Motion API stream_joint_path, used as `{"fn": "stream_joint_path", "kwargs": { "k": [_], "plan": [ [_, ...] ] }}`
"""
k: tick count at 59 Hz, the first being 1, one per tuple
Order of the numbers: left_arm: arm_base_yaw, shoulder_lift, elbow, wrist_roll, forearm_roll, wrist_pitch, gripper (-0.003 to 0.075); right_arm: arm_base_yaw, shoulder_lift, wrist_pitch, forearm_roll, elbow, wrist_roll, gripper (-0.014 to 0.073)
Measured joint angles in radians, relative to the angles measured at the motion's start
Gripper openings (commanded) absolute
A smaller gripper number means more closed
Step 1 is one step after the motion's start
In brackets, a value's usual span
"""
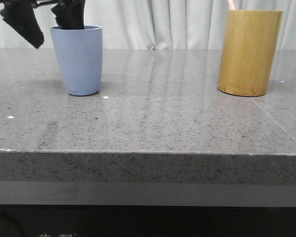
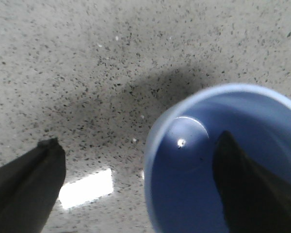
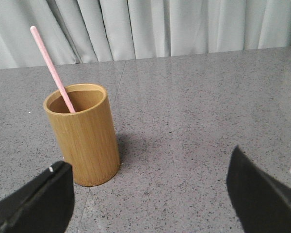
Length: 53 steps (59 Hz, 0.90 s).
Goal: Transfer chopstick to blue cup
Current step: 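Carry the blue cup with the left gripper beside the bamboo holder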
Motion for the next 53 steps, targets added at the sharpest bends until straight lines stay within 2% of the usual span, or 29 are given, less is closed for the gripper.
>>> {"fn": "stream_joint_path", "kwargs": {
  "k": [4, 10, 16, 20, 29, 37, 53],
  "plan": [
    [0.0, 0.002, -0.004, 0.01, -0.004, 0.0, 0.0468, 0.0, 0.0, 0.0, 0.0, 0.0, 0.0, 0.0643],
    [0.0, 0.002, -0.004, 0.029, -0.015, 0.001, 0.0253, 0.0, 0.0, 0.0, 0.0, 0.0, 0.0, 0.0643],
    [0.0, 0.002, -0.004, 0.051, -0.033, 0.001, 0.0071, 0.0, 0.0, 0.0, 0.0, 0.0, 0.0, 0.0643],
    [-0.002, 0.002, -0.004, 0.085, -0.052, 0.001, -0.002, 0.0, 0.0, 0.0, 0.0, 0.0, 0.0, 0.0643],
    [-0.035, 0.006, -0.022, 0.191, -0.109, 0.001, -0.0019, 0.0, 0.0, 0.0, 0.0, 0.0, 0.0, 0.0643],
    [-0.101, 0.023, -0.098, 0.214, -0.132, -0.011, -0.0019, 0.0, 0.0, 0.0, 0.0, 0.0, 0.0, 0.0643],
    [-0.236, 0.176, -0.401, 0.211, -0.148, 0.077, -0.0018, 0.0, 0.0, 0.0, 0.0, 0.0, 0.0, 0.0643]
  ]
}}
